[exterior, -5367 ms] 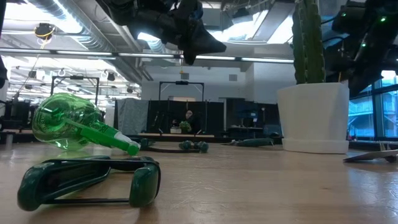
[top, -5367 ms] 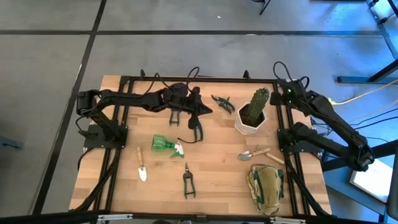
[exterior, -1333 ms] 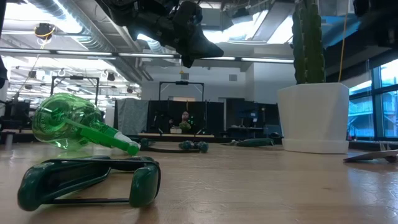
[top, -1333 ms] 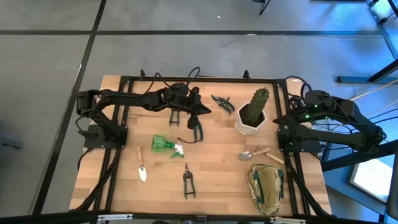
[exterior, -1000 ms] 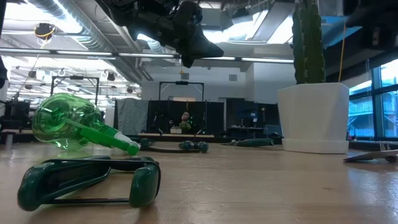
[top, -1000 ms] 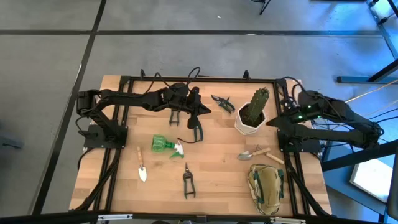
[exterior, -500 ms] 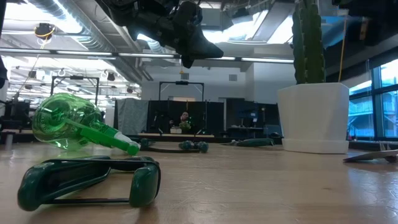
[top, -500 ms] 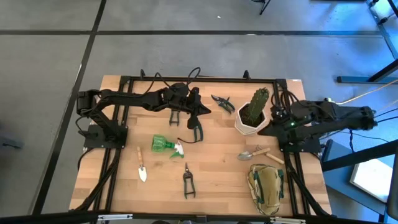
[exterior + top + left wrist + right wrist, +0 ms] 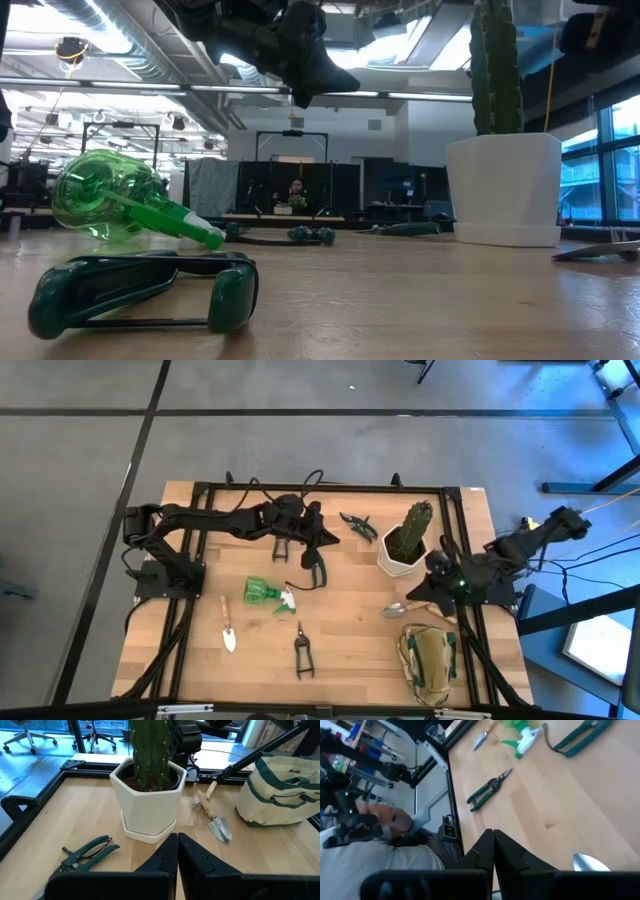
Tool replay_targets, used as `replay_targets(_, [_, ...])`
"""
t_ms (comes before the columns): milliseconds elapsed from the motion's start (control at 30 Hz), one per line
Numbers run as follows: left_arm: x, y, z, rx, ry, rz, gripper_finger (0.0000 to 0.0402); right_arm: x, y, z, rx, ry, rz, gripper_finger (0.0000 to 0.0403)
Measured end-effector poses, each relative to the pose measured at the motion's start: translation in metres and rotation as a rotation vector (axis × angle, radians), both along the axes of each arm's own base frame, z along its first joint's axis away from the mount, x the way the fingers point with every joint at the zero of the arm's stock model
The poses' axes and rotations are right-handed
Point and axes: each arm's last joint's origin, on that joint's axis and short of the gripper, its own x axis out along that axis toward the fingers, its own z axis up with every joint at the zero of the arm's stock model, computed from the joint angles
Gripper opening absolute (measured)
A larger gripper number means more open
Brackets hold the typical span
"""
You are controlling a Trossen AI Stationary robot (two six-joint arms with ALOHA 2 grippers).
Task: Pick & Place Garden tools in Gardening bag
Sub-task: Put the top right hand pruner into the white bag
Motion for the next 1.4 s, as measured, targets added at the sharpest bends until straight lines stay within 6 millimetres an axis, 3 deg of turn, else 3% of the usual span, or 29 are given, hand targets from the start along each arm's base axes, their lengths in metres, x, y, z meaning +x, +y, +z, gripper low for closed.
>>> replay_targets(767, [0.001,0.0,0.004,0.031,-0.046,-0.026,0.0007,0.008,0.059,-0.011,-0.137,-0.11,0.006,0.0012])
replay_targets(1033, [0.002,0.0,0.008,0.051,-0.068,-0.031,0.0006,0.006,0.061,0.002,-0.357,-0.28,-0.069,0.0012])
replay_targets(1167, [0.002,0.0,0.007,0.075,-0.066,-0.043,0.0008,0.002,0.07,-0.001,-0.44,-0.307,-0.114,0.0012])
replay_targets(1400, [0.003,0.015,0.017,0.228,-0.074,0.178,0.0004,-0.001,0.084,-0.011,-0.551,-0.323,-0.185,0.0012])
